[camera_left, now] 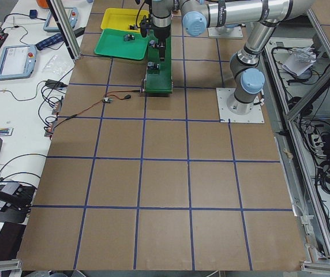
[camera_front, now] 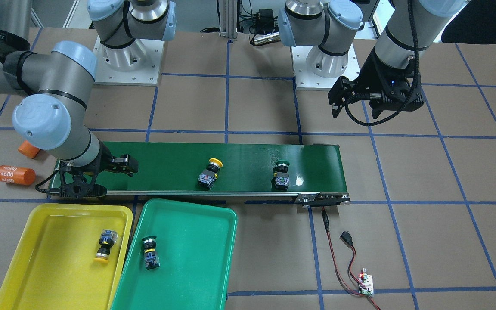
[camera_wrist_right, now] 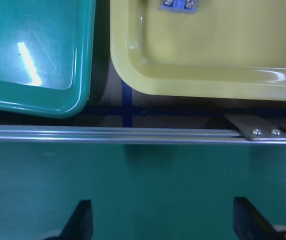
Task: Sort buttons by color to trays
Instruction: 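Lower the right gripper onto the yellow-capped button on the belt and grasp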
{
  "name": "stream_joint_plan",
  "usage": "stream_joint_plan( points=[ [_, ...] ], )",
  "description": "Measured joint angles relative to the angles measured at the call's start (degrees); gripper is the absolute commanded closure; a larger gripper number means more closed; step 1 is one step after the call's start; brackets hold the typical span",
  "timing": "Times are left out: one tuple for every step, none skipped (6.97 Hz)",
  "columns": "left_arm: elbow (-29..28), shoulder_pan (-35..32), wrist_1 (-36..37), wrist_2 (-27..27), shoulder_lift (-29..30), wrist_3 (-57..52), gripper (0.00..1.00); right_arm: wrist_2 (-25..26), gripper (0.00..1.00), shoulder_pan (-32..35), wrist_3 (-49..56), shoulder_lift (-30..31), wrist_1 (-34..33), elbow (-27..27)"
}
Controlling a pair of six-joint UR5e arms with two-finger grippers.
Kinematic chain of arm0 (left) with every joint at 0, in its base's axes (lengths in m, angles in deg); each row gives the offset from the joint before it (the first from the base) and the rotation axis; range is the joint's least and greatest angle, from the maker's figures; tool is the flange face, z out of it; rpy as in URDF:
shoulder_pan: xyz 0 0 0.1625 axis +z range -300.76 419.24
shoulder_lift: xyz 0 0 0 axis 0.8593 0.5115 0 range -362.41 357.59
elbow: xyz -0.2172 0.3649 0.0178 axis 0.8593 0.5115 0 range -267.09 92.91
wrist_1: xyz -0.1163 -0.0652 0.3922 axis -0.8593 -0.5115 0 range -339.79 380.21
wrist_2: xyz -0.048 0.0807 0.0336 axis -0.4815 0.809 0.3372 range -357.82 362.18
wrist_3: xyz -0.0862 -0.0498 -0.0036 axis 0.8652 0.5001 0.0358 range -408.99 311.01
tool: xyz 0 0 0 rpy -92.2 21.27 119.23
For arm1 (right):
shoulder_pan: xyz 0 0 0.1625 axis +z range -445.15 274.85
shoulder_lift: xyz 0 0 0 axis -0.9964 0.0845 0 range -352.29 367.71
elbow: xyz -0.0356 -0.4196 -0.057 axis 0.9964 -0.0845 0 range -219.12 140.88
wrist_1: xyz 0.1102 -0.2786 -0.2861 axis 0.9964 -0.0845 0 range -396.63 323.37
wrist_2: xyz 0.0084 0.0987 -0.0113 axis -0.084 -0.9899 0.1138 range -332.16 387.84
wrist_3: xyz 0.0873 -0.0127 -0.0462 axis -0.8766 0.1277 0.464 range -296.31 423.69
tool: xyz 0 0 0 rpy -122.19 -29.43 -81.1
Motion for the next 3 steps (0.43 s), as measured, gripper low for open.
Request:
stream_joint_plan(
  points=[
    [0.1,0.0,0.4,0.1,0.2,0.0,0.0,-0.1,0.0,0.0,0.0,-0.1,0.0,0.1],
    [0.1,0.0,0.9,0.1,0.6,0.0,0.0,-0.1,0.0,0.0,0.0,-0.3,0.0,0.2],
    [0.1,0.0,1.2,0.1,0.9,0.0,0.0,-0.2,0.0,0.0,0.0,-0.4,-0.2,0.4]
  ],
)
